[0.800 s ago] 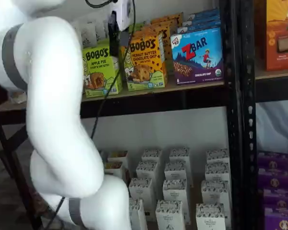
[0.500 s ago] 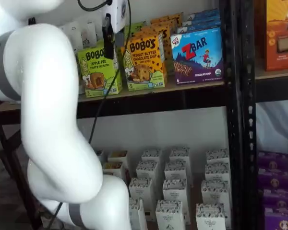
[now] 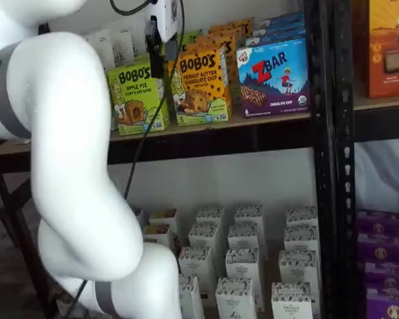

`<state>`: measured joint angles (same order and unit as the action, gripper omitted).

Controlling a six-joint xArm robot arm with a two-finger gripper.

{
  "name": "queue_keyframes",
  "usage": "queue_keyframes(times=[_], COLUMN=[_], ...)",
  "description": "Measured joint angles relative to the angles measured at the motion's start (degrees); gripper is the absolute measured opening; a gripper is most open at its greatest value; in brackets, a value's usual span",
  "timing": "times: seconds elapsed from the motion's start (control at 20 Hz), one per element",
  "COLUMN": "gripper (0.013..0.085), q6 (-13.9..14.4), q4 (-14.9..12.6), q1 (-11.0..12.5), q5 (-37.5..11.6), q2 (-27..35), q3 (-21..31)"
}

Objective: Pick up the orange box on the top shelf, the fifth box from the left

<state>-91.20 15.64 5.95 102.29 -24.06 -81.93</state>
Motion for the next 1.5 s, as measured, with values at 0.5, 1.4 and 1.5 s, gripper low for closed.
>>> queue_keyframes(times=[0.5, 1.4, 1.5], gripper=[0.085, 0.085, 0.085], q6=[-2.0, -0.4, -0.5], q4=[1.5, -0.9, -0.5], q1=[3.0, -0.4, -0.4], q5=[2.9, -8.4, -9.3], q2=[7.2, 8.7, 8.9], q3=[-8.9, -7.0, -6.7])
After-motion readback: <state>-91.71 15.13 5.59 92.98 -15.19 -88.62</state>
